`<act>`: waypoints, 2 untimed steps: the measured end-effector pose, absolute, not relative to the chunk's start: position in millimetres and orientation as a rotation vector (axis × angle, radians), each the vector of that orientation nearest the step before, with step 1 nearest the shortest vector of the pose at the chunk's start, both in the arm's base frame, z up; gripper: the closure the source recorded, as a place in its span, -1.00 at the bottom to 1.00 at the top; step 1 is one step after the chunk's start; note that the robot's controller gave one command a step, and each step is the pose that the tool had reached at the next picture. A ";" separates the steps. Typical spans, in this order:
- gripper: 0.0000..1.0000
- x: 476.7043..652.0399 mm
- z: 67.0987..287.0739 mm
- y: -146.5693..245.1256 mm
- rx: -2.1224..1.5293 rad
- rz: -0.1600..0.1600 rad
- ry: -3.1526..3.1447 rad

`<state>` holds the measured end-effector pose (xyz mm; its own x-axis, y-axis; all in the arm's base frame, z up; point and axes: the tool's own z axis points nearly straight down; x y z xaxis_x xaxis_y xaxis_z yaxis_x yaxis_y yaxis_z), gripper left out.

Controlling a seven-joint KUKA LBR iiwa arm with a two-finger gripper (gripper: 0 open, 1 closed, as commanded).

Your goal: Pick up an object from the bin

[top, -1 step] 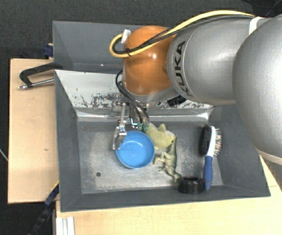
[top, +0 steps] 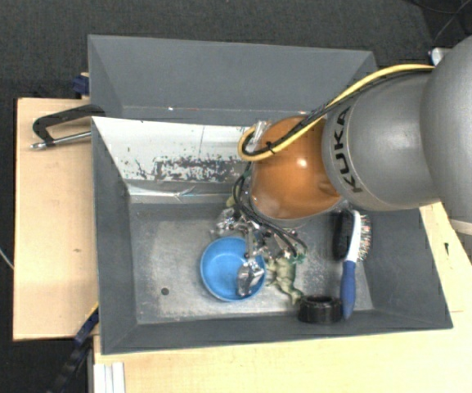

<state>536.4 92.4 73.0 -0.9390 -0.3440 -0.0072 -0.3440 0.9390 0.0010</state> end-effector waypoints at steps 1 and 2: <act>1.00 539.8 76.0 93.9 -0.546 0.006 3.075; 1.00 554.0 229.7 95.8 -0.698 0.000 3.047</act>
Offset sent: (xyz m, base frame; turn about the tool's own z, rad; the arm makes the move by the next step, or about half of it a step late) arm 0.0000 0.0000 0.0000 0.0000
